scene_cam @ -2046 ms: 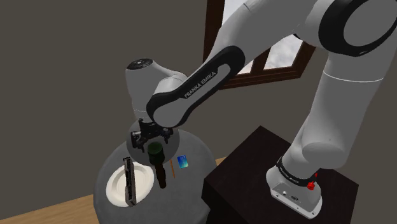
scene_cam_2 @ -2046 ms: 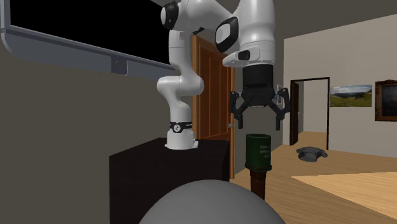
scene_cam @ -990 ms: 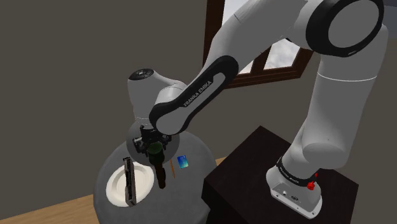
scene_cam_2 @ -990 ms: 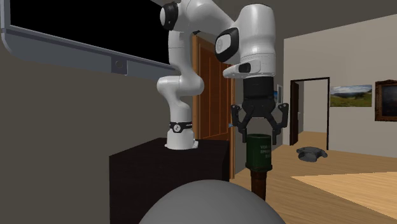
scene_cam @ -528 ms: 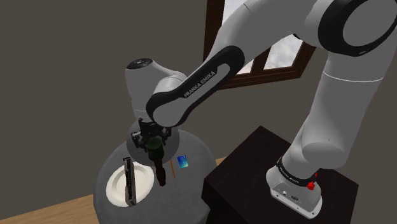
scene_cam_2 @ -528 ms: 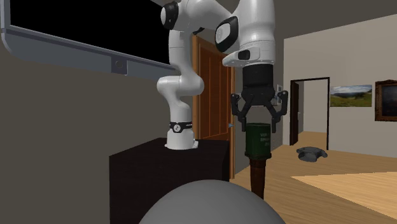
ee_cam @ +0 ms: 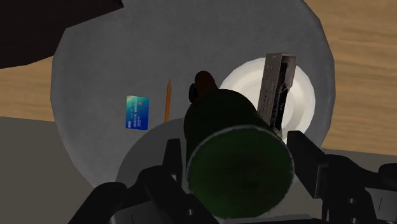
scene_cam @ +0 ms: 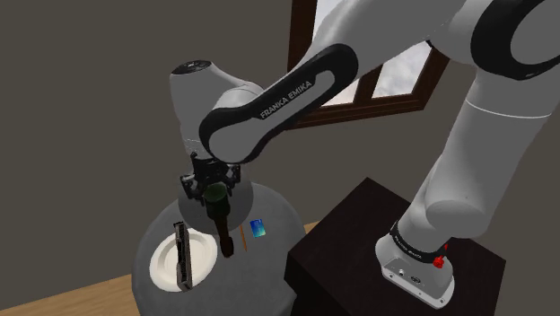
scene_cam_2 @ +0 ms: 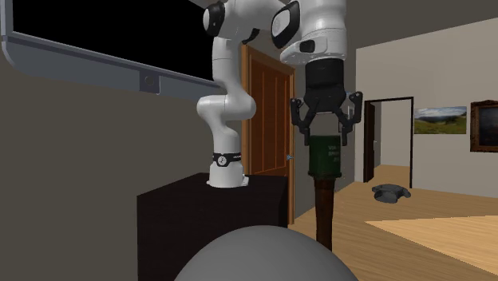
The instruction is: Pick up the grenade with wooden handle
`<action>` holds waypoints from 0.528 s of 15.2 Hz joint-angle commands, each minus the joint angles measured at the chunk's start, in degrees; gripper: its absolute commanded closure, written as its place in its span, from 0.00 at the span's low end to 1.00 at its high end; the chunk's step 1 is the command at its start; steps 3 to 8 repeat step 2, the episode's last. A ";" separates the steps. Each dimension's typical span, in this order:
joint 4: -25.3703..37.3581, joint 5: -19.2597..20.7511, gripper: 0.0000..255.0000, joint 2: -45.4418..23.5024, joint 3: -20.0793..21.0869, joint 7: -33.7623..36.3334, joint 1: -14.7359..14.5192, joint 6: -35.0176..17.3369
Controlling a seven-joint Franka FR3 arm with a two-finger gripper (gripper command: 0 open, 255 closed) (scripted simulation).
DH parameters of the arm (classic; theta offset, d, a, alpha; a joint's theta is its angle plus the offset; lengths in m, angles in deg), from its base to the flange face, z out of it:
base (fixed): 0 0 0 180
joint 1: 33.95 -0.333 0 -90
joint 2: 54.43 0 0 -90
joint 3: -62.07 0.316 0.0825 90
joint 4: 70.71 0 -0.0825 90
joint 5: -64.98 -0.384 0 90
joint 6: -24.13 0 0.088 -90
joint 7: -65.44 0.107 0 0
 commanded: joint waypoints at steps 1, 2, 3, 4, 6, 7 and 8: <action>0.42 -0.44 1.00 0.64 0.06 -0.35 0.14 0.95; 0.42 -0.44 1.00 0.64 0.06 -0.35 0.14 0.95; 0.42 -0.44 1.00 0.64 0.06 -0.35 0.14 0.95; 0.42 -0.44 1.00 0.64 0.06 -0.35 0.14 0.95; 0.42 -0.44 1.00 0.64 0.06 -0.35 0.14 0.95; 0.42 -0.44 1.00 0.64 0.06 -0.35 0.14 0.95; 0.42 -0.44 1.00 0.64 0.06 -0.35 0.14 0.95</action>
